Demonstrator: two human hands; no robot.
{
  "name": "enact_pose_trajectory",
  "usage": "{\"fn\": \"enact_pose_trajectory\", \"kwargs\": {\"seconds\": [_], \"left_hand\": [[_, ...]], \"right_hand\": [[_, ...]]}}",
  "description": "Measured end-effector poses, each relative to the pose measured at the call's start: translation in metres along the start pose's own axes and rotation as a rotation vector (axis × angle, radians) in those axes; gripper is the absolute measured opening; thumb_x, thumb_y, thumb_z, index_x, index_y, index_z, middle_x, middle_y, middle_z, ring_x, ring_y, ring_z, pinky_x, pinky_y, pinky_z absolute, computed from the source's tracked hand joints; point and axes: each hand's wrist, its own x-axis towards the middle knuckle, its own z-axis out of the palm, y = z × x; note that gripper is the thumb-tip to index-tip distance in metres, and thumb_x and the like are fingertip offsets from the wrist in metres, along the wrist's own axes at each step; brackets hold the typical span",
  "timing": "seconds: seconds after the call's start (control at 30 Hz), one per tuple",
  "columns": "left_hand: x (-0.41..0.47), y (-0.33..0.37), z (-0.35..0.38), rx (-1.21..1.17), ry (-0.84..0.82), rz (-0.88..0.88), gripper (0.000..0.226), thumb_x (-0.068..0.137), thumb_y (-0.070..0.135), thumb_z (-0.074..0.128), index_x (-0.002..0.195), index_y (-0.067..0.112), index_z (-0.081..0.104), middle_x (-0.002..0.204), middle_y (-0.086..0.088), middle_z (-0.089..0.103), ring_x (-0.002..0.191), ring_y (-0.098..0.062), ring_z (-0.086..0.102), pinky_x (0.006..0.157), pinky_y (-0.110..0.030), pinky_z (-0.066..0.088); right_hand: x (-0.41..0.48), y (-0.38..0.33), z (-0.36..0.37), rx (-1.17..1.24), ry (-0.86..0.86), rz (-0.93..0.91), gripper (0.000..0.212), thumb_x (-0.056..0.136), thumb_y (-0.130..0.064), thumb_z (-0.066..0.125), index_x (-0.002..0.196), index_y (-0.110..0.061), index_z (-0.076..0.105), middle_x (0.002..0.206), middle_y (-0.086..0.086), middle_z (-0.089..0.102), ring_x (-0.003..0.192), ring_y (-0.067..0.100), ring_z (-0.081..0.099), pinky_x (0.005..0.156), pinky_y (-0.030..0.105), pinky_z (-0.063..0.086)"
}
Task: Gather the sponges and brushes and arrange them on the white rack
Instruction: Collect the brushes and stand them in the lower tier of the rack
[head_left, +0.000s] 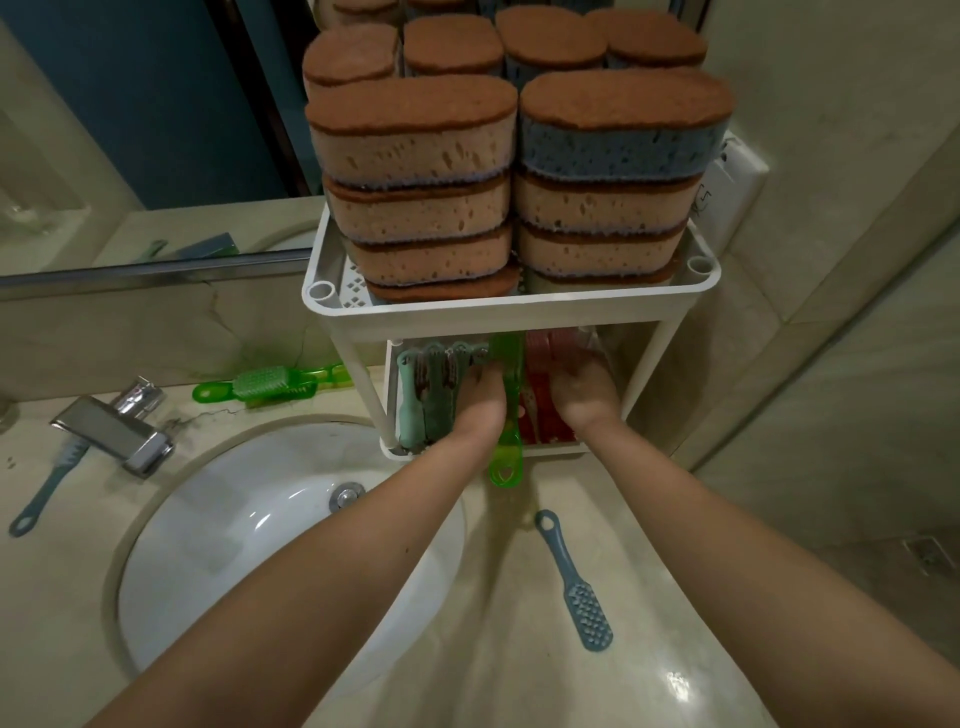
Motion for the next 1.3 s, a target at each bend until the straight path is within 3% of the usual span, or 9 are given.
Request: {"fn": "enact_pose_trajectory", "kwargs": {"seconds": [0.1, 0.23, 0.33, 0.4, 0.5, 0.6, 0.8, 0.93, 1.3], "left_hand": [[-0.01, 0.006, -0.003, 0.019, -0.007, 0.062, 0.043, 0.098, 0.034, 0.035, 0.132, 0.012, 0.051, 0.13, -0.017, 0.058, 0.117, -0.036, 0.056, 0.103, -0.046, 0.043], [-0.023, 0.007, -0.009, 0.147, -0.014, 0.165, 0.037, 0.096, 0.039, 0.041, 0.109, 0.012, 0.061, 0.102, -0.008, 0.062, 0.089, -0.025, 0.057, 0.075, -0.032, 0.039], [-0.031, 0.006, -0.015, 0.212, -0.018, 0.258, 0.028, 0.088, 0.043, 0.046, 0.09, 0.021, 0.062, 0.086, 0.001, 0.063, 0.082, -0.021, 0.057, 0.062, -0.028, 0.036], [-0.036, 0.009, -0.016, 0.263, -0.014, 0.354, 0.031, 0.085, 0.044, 0.049, 0.103, 0.027, 0.066, 0.099, 0.006, 0.065, 0.091, -0.018, 0.058, 0.073, -0.028, 0.041], [-0.039, 0.016, -0.015, 0.298, -0.001, 0.46, 0.039, 0.084, 0.04, 0.054, 0.119, 0.026, 0.064, 0.124, 0.001, 0.061, 0.111, -0.021, 0.055, 0.097, -0.036, 0.044], [-0.037, 0.016, -0.014, 0.36, 0.03, 0.462, 0.033, 0.091, 0.03, 0.056, 0.123, 0.027, 0.06, 0.129, -0.004, 0.057, 0.12, -0.027, 0.051, 0.102, -0.041, 0.043], [-0.032, 0.007, -0.008, 0.378, -0.019, 0.452, 0.037, 0.098, 0.016, 0.043, 0.128, 0.032, 0.058, 0.134, -0.002, 0.053, 0.117, -0.023, 0.052, 0.1, -0.034, 0.044], [-0.03, -0.002, -0.005, 0.293, -0.075, 0.359, 0.035, 0.097, 0.013, 0.041, 0.125, 0.023, 0.06, 0.127, -0.004, 0.061, 0.099, -0.015, 0.056, 0.083, -0.024, 0.041], [-0.016, -0.018, -0.012, 0.091, -0.171, 0.274, 0.034, 0.095, -0.002, 0.043, 0.107, 0.022, 0.064, 0.116, -0.013, 0.067, 0.111, -0.03, 0.062, 0.101, -0.046, 0.047]], "right_hand": [[-0.009, -0.019, -0.006, 0.323, -0.004, 0.084, 0.028, 0.098, -0.036, 0.048, 0.091, -0.021, 0.07, 0.106, 0.009, 0.071, 0.102, 0.029, 0.063, 0.094, 0.042, 0.048], [-0.016, -0.037, -0.014, 0.542, -0.087, 0.234, 0.034, 0.088, -0.058, 0.055, 0.106, -0.03, 0.063, 0.111, 0.0, 0.066, 0.103, 0.022, 0.061, 0.096, 0.041, 0.048], [-0.023, -0.037, -0.017, 0.661, -0.111, 0.302, 0.03, 0.089, -0.042, 0.06, 0.111, -0.022, 0.062, 0.109, 0.006, 0.068, 0.095, 0.022, 0.063, 0.079, 0.034, 0.053], [-0.028, -0.038, -0.021, 0.785, -0.093, 0.311, 0.014, 0.093, -0.029, 0.054, 0.1, -0.02, 0.063, 0.098, 0.008, 0.07, 0.083, 0.02, 0.064, 0.067, 0.03, 0.054], [-0.031, -0.04, -0.026, 1.037, -0.034, 0.355, 0.03, 0.098, -0.032, 0.037, 0.095, -0.016, 0.062, 0.079, 0.008, 0.071, 0.065, 0.018, 0.066, 0.055, 0.028, 0.054], [-0.033, -0.039, -0.03, 1.178, -0.057, 0.405, 0.04, 0.097, -0.045, 0.037, 0.109, -0.015, 0.062, 0.092, 0.013, 0.072, 0.081, 0.026, 0.07, 0.058, 0.035, 0.058], [-0.04, -0.027, -0.023, 1.042, -0.056, 0.353, 0.03, 0.088, -0.012, 0.065, 0.117, -0.017, 0.059, 0.113, 0.012, 0.065, 0.104, 0.03, 0.064, 0.078, 0.045, 0.06], [-0.043, -0.017, -0.014, 0.818, -0.01, 0.36, 0.012, 0.085, -0.005, 0.066, 0.088, -0.017, 0.066, 0.107, 0.014, 0.07, 0.099, 0.028, 0.067, 0.086, 0.041, 0.058], [-0.022, 0.006, 0.013, 0.446, -0.117, 0.235, 0.025, 0.083, 0.006, 0.065, 0.099, -0.012, 0.07, 0.1, 0.008, 0.067, 0.094, 0.022, 0.062, 0.083, 0.031, 0.052]]}}
